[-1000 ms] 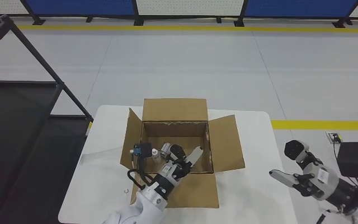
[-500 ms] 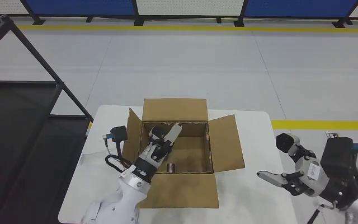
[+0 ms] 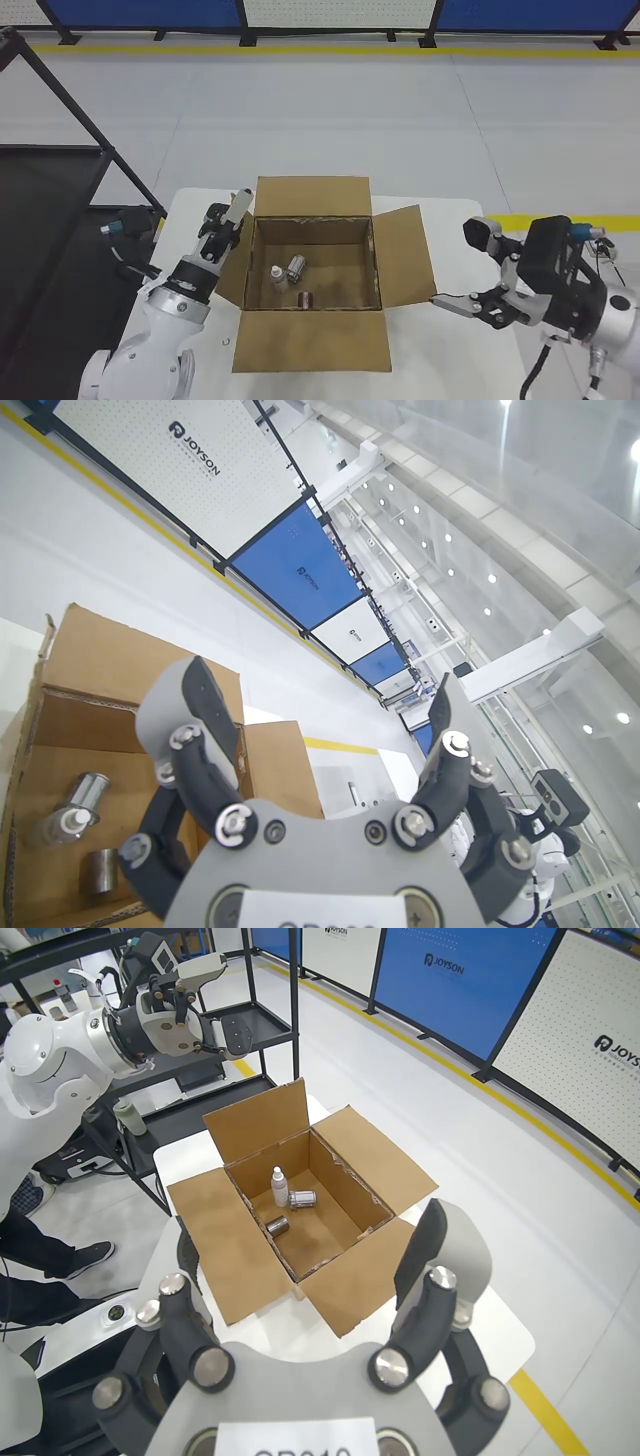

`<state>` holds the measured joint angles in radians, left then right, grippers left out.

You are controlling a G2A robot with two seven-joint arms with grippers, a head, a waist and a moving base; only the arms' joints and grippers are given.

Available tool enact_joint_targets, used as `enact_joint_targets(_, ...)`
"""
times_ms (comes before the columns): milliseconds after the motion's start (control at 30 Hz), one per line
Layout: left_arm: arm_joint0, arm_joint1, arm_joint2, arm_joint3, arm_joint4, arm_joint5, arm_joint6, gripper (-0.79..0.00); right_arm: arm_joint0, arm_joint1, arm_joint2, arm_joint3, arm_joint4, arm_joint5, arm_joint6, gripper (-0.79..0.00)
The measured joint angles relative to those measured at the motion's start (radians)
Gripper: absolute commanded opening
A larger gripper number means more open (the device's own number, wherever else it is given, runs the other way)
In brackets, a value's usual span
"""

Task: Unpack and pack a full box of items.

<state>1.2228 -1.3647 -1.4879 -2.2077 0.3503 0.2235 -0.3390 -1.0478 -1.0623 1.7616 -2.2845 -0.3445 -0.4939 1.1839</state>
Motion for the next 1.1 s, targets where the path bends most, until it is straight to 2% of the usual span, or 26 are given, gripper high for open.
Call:
enact_joint_targets(200,0.001,0.0,-0.001,0.003,-0.003,0.0,0.003,0.0,-0.001,0.001,-0.005,-0.004,-0.004,-0.005,0.004,0.0)
enact_joint_targets(267,0.0,-0.001,-0.012,0.018,-0.023,0.004,0.021,0.0,0.007,0.006,-0.045,-0.014,-0.027,-0.036,0.037,0.0)
enact_joint_targets(367,-0.025,-0.001,-0.045,0.059,-0.049,0.026,0.055,0.0,0.075,0.023,-0.16,-0.013,-0.089,-0.054,0.105,0.0)
enact_joint_targets(467,-0.054,-0.001,-0.09,0.088,-0.089,0.046,0.082,0.0,0.184,0.054,-0.319,0.007,-0.193,0.016,0.16,0.0)
enact_joint_targets(600,-0.075,0.007,-0.172,0.12,-0.098,0.049,0.082,0.0,0.383,0.099,-0.578,0.107,-0.305,0.08,0.222,0.0)
enact_joint_targets(733,-0.067,0.016,-0.248,0.151,-0.1,0.038,0.063,0.0,0.588,0.116,-0.79,0.267,-0.246,0.077,0.22,0.0)
enact_joint_targets(900,-0.019,0.024,-0.32,0.173,-0.126,0.019,0.038,0.0,0.794,0.093,-0.986,0.482,-0.144,0.063,0.205,0.0)
enact_joint_targets(1100,0.056,0.035,-0.39,0.188,-0.165,-0.055,-0.033,0.0,0.918,0.027,-1.126,0.659,-0.091,0.071,0.131,0.0)
